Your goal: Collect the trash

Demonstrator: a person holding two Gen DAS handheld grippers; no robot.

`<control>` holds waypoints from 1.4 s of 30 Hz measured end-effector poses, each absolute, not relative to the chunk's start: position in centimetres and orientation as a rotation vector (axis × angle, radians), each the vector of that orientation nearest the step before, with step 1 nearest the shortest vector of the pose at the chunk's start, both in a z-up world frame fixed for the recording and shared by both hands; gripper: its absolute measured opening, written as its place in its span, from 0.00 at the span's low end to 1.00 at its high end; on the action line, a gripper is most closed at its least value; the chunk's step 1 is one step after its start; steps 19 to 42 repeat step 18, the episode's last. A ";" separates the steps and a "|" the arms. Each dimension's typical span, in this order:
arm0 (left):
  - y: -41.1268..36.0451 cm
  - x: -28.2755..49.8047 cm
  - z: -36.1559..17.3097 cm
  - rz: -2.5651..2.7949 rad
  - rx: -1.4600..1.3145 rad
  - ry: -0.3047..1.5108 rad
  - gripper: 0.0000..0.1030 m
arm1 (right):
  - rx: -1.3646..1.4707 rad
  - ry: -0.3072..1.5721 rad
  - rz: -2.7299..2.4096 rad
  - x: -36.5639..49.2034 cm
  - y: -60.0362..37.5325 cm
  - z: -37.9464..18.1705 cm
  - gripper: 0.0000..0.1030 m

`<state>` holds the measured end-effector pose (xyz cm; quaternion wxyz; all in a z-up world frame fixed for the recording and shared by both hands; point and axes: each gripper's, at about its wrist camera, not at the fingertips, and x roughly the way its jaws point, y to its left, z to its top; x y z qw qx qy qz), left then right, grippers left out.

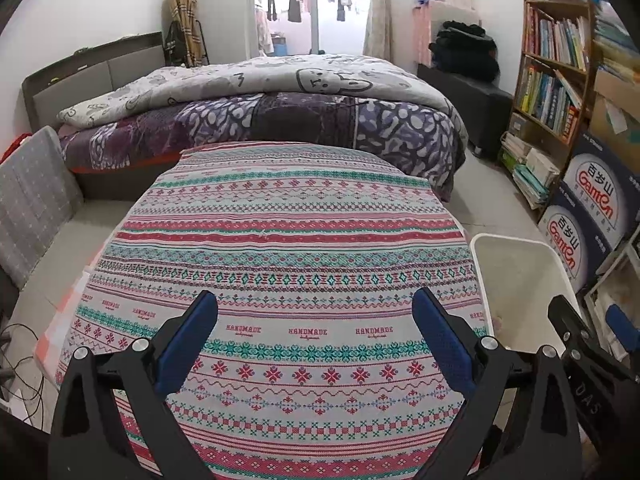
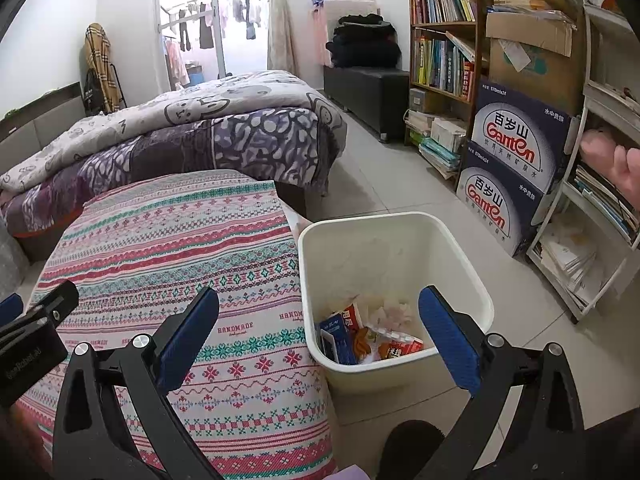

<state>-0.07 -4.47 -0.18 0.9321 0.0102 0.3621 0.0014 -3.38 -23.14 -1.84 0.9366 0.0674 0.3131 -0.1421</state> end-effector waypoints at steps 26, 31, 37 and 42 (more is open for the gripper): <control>-4.5 0.2 -0.5 -0.007 0.001 0.771 0.89 | 0.139 0.649 -0.289 -3.3 -23.3 -2.0 0.93; -4.5 0.2 -0.5 -0.007 0.001 0.771 0.89 | 0.139 0.649 -0.289 -3.3 -23.3 -2.0 0.93; -4.5 0.2 -0.5 -0.007 0.001 0.771 0.89 | 0.139 0.649 -0.289 -3.3 -23.3 -2.0 0.93; -4.5 0.2 -0.5 -0.007 0.001 0.771 0.89 | 0.139 0.649 -0.289 -3.3 -23.3 -2.0 0.93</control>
